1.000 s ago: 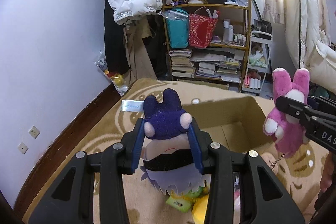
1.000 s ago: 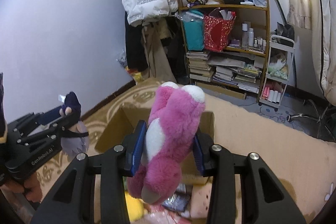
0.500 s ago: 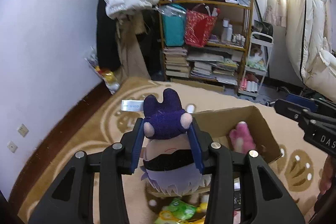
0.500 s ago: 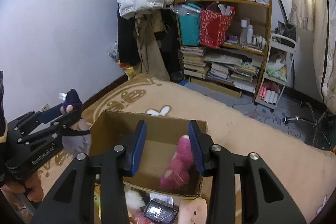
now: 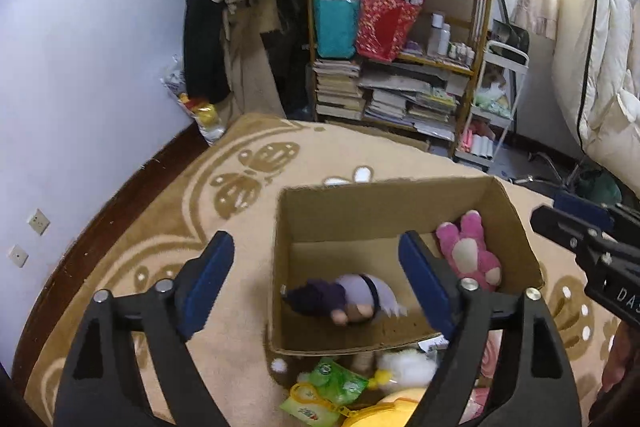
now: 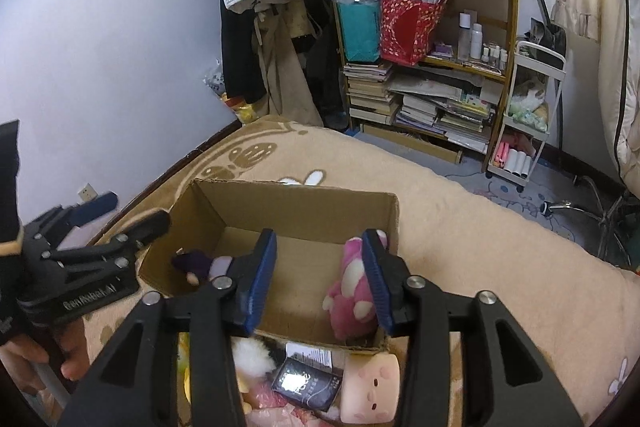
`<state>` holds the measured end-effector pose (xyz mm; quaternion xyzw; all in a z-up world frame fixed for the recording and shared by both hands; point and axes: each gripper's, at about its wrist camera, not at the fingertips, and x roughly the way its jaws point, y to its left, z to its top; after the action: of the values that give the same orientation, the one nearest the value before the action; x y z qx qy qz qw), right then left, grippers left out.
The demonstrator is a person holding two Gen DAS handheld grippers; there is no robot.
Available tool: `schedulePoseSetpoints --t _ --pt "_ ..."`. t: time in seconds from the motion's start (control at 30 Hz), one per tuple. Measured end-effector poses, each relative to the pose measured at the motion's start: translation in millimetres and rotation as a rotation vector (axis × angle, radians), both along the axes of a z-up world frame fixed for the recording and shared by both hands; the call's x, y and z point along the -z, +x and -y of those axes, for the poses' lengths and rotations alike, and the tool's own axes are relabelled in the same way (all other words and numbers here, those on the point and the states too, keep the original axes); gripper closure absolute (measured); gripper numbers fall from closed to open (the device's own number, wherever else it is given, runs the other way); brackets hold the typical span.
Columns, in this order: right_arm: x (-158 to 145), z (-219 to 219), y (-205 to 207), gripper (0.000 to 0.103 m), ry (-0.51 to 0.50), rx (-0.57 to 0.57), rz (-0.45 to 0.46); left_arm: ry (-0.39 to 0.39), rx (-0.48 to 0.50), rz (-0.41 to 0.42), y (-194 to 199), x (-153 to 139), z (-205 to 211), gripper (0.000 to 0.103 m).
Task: Organize soft objects
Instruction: 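Lower the pink bear into the box with the right tool while the left tool drops the doll in, then move the right tool to the pink pig cushion while the left tool moves to the yellow pouch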
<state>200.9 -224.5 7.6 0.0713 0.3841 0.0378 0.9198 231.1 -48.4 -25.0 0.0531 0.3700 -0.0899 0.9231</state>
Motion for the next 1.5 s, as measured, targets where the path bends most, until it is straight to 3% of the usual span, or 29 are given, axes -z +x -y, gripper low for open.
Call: schedulePoseSetpoints --t 0.2,0.4,0.7,1.13,1.5 --pt "-9 0 -12 0.009 0.005 -0.004 0.017 -0.015 -0.037 0.015 -9 -13 -15 0.005" --pt "-20 2 -25 0.000 0.026 0.012 0.041 -0.041 -0.042 0.017 -28 -21 -21 0.002" --pt "-16 2 -48 0.000 0.015 0.038 0.038 -0.019 -0.017 -0.017 -60 -18 -20 0.002" --pt "22 18 -67 0.000 0.022 0.064 -0.060 -0.017 0.009 -0.116 -94 29 -14 0.002" --pt "60 26 -72 0.000 0.046 0.071 -0.118 -0.062 0.020 -0.208 -94 65 -19 0.002"
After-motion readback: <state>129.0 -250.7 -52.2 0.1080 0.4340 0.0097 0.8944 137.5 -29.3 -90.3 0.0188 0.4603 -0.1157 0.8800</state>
